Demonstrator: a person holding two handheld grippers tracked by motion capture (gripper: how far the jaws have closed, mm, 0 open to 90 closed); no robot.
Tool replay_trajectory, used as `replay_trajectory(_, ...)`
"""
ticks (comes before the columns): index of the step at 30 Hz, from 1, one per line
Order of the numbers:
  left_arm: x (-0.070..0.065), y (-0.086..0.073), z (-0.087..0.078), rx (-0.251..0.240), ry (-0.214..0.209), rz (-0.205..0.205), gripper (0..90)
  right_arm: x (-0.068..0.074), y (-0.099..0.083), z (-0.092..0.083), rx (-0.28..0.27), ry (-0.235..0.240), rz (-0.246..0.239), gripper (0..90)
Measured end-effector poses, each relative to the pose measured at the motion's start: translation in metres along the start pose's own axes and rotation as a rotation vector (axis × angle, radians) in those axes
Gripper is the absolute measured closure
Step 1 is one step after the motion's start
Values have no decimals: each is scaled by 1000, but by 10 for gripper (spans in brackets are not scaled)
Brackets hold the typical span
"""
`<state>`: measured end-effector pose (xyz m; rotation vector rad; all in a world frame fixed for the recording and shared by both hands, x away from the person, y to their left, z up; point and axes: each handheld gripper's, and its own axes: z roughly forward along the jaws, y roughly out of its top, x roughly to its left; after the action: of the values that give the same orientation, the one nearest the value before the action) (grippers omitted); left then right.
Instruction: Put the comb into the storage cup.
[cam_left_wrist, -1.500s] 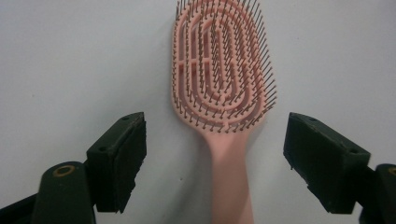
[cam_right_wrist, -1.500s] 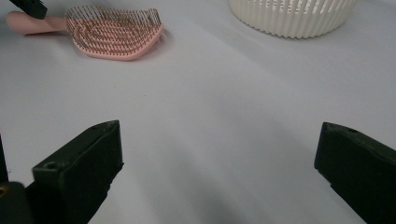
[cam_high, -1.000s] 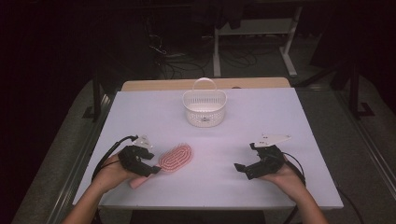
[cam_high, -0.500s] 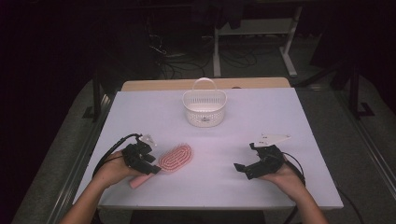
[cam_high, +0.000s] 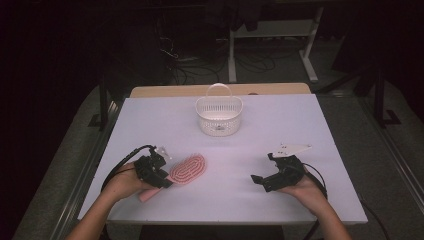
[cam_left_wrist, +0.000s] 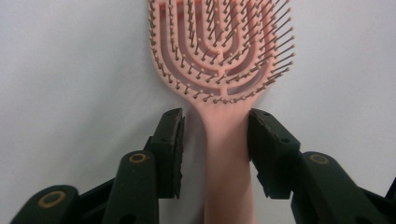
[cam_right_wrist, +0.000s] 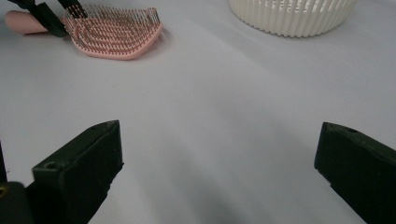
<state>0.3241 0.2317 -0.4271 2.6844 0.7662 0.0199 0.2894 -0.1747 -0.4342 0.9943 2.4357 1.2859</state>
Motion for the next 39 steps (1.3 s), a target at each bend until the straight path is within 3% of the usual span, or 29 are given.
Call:
replay_trajectory(18, -3, 3, 5, 38, 7, 10, 640, 0, 0, 0, 1, 0, -1, 6)
replay_trajectory(26, -7, 9, 7, 81, 49, 27, 666, 0, 0, 0, 2, 0, -1, 6)
replay_trajectory(39, -7, 12, 8, 104, 55, 18, 693, 0, 0, 1, 3, 0, -1, 6)
